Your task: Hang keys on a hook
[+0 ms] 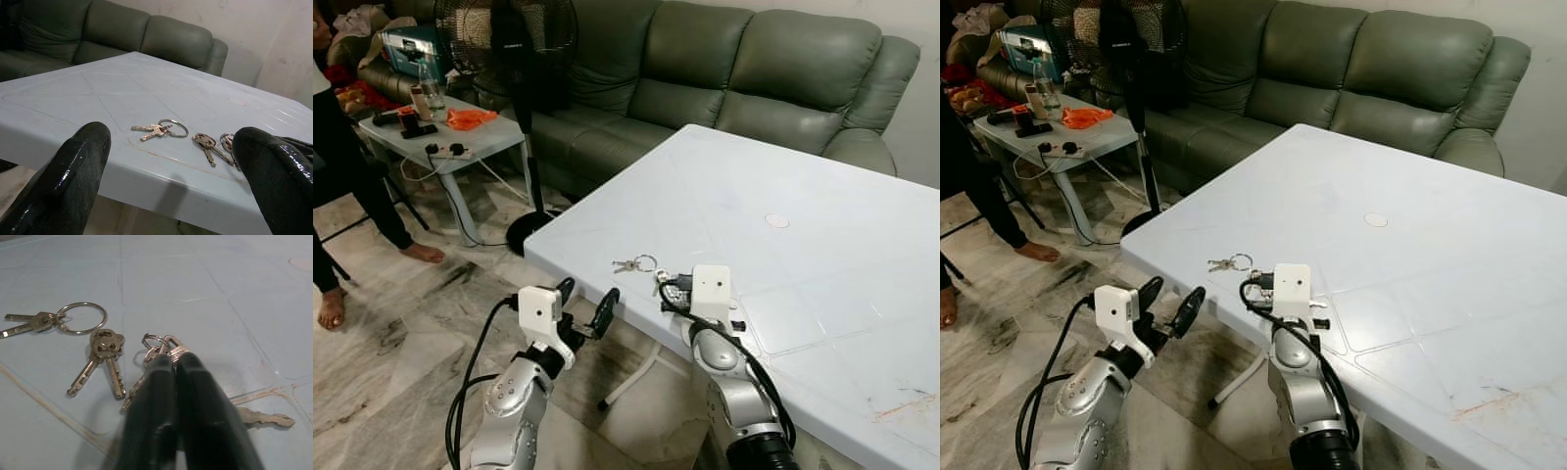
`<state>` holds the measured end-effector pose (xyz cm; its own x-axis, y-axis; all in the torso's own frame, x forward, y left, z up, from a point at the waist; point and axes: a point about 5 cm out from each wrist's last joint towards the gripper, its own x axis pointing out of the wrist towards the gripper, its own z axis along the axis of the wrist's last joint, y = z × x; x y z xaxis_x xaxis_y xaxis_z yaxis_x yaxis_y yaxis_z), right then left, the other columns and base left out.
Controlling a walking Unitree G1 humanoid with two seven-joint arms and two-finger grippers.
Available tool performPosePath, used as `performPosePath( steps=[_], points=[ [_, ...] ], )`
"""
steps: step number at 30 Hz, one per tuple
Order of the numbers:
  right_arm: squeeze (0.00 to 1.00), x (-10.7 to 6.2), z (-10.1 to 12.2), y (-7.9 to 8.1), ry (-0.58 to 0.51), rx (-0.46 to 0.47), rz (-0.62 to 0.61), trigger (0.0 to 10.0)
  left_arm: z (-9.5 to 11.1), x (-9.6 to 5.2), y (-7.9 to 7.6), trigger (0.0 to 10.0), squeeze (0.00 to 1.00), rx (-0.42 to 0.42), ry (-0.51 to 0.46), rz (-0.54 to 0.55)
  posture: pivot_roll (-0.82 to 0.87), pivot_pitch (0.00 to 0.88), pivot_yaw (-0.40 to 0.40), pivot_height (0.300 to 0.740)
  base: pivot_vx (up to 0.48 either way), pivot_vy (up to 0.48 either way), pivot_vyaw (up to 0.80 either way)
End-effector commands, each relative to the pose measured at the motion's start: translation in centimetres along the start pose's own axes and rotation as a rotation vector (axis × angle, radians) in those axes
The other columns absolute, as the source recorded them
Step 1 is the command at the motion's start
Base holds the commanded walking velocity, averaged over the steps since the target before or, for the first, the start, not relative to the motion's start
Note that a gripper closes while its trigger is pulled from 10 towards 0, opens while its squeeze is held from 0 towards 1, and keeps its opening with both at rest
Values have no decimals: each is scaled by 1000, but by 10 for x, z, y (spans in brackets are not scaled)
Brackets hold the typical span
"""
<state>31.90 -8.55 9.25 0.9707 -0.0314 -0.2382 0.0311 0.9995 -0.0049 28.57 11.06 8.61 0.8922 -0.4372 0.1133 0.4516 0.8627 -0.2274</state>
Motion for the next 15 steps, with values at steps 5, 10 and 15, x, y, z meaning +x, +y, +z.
performPosePath(
  steps=[5, 10, 15],
  points=[
    [0, -1, -2, -1, 22, -8, 3, 10000, 1, 1, 2, 10000, 0, -1, 3, 5, 1, 13, -40, 740, 0, 0, 0],
    [0, -2, -4, 0, 31, -31, 15, 10000, 1, 1, 3, 10000, 0, 0, 3, 9, 1, 15, -41, 740, 0, 0, 0],
    [0, -3, -4, -1, 16, -43, 6, 0, 1, 1, 3, 10000, 0, -2, 1, 10, 1, 15, -41, 740, 0, 0, 0]
  ],
)
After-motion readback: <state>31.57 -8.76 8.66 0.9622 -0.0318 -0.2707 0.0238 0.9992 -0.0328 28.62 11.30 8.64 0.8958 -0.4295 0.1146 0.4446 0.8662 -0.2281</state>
